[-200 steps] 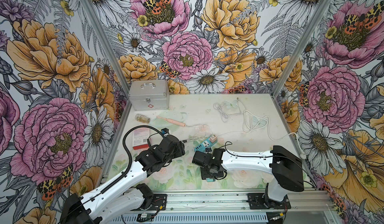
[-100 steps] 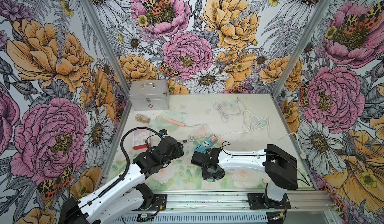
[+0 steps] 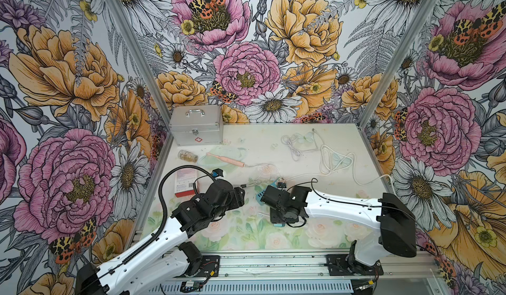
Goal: Charge the electric toothbrush
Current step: Pick up the plug from the center of the board.
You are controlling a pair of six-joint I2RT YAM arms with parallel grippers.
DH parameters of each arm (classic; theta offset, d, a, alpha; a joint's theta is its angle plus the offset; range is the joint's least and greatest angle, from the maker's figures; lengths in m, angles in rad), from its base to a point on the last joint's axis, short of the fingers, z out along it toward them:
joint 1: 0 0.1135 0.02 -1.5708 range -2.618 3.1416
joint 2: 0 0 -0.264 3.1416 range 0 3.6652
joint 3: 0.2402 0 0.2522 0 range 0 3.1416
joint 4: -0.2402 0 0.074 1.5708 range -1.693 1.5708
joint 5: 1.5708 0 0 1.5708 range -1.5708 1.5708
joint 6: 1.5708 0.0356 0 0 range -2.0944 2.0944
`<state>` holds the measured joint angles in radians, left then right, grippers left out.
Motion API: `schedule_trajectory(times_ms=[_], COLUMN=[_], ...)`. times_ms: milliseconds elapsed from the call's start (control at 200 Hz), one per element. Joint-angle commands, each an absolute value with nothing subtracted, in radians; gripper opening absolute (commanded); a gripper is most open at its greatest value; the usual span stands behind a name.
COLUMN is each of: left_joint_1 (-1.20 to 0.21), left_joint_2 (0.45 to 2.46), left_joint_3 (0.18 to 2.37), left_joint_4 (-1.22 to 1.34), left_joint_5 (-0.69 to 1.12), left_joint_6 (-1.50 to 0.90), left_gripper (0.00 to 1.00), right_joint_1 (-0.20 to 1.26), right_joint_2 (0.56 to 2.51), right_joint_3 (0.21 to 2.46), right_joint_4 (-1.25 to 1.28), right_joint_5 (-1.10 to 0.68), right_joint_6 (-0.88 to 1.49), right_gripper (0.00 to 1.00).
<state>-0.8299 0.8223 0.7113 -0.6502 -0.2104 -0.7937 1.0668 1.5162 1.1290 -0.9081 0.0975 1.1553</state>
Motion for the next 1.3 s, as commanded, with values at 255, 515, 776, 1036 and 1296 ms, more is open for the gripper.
schedule_trajectory(times_ms=[255, 515, 776, 1036, 1296], left_joint_1=[-1.180, -1.029, -0.931, -0.885, -0.856], left_joint_2=[0.987, 0.984, 1.020, 1.090, 1.158], left_joint_3=[0.803, 0.694, 0.702, 0.731, 0.761], left_joint_4=[-0.468, -0.189, -0.111, -0.075, 0.036], left_joint_5=[-0.161, 0.005, 0.127, 0.148, 0.206], left_joint_6=[-0.587, -0.583, -0.531, -0.543, -0.557], left_gripper=[0.67, 0.60, 0.56, 0.51, 0.41], right_joint_1=[0.916, 0.885, 0.857, 0.841, 0.832], right_joint_2=[1.393, 1.338, 1.308, 1.283, 1.268], right_joint_3=[1.206, 1.169, 1.164, 1.151, 1.123], right_joint_4=[-0.855, -0.773, -0.729, -0.677, -0.637], right_joint_5=[0.095, 0.017, -0.047, -0.081, -0.109], right_joint_6=[1.147, 1.171, 1.184, 1.191, 1.204], right_gripper=[0.39, 0.39, 0.40, 0.39, 0.39])
